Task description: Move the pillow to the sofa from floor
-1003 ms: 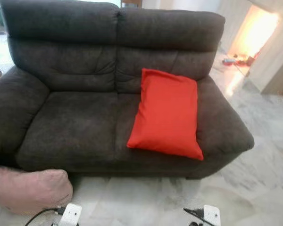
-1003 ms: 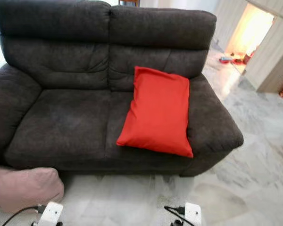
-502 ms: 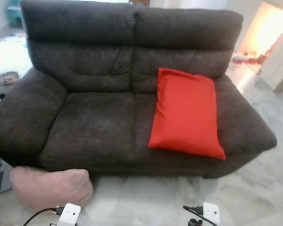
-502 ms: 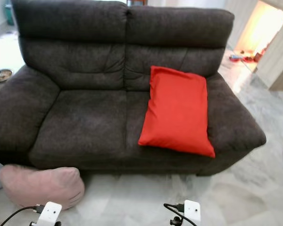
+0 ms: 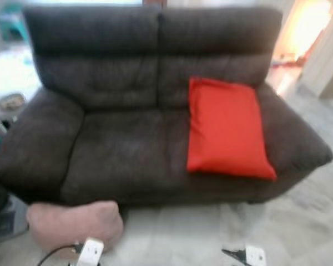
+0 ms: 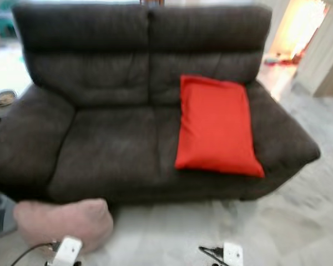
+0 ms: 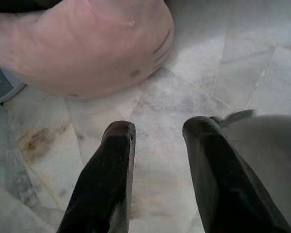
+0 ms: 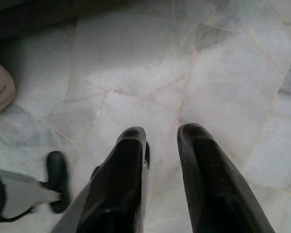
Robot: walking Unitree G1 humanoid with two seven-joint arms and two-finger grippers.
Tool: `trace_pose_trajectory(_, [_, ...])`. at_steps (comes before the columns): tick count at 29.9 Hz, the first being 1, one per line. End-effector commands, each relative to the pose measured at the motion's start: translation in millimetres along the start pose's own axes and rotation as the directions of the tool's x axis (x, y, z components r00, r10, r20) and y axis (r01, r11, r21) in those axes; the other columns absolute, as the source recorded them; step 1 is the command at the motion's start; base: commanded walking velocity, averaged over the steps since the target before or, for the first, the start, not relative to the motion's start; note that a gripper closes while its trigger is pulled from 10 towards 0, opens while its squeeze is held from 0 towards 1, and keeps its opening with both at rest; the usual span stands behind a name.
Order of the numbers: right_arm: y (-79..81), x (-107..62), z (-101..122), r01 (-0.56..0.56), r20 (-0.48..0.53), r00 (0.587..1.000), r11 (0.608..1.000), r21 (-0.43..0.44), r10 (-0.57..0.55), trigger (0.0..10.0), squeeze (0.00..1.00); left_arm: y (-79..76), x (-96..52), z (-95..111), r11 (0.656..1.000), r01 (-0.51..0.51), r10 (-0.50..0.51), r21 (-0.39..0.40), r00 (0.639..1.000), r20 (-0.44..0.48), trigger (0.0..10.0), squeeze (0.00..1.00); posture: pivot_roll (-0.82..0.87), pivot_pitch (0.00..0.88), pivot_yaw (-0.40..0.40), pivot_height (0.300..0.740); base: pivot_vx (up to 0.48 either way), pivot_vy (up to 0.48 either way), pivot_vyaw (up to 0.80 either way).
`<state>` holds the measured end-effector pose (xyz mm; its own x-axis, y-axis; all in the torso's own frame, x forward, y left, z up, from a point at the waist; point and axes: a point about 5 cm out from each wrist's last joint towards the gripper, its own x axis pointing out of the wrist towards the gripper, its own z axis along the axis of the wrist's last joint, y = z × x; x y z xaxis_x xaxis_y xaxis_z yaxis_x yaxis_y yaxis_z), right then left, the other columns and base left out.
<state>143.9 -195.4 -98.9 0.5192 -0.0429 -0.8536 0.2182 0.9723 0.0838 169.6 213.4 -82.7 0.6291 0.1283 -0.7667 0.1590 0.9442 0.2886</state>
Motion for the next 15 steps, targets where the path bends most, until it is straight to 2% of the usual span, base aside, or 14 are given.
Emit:
trace_pose_trajectory(1, [5.6,1.4,4.4,-0.012,0.014,1.000,1.000,0.001,0.012,10.0,0.00,6.2,-1.4,-6.6,1.000,-0.013,0.013,0.003,1.000,-0.023,10.0,0.00,0.14,0.000,-0.064,0.740,0.000,0.368,0.00])
trace_pose_trajectory(11, [6.2,1.6,5.6,-0.016,0.019,1.000,1.000,-0.002,0.016,10.0,0.00,7.0,-1.0,-5.4,1.000,-0.012,0.012,0.006,1.000,-0.019,10.0,0.00,0.14,0.000,-0.065,0.740,0.000,0.370,0.00])
trace_pose_trajectory(15, [6.4,1.8,7.3,-0.020,0.024,0.999,0.999,-0.035,0.021,10.0,0.00,7.3,-1.0,-5.1,1.000,-0.013,0.013,0.003,1.000,-0.019,10.0,0.00,0.14,0.004,-0.067,0.740,0.000,0.368,0.00])
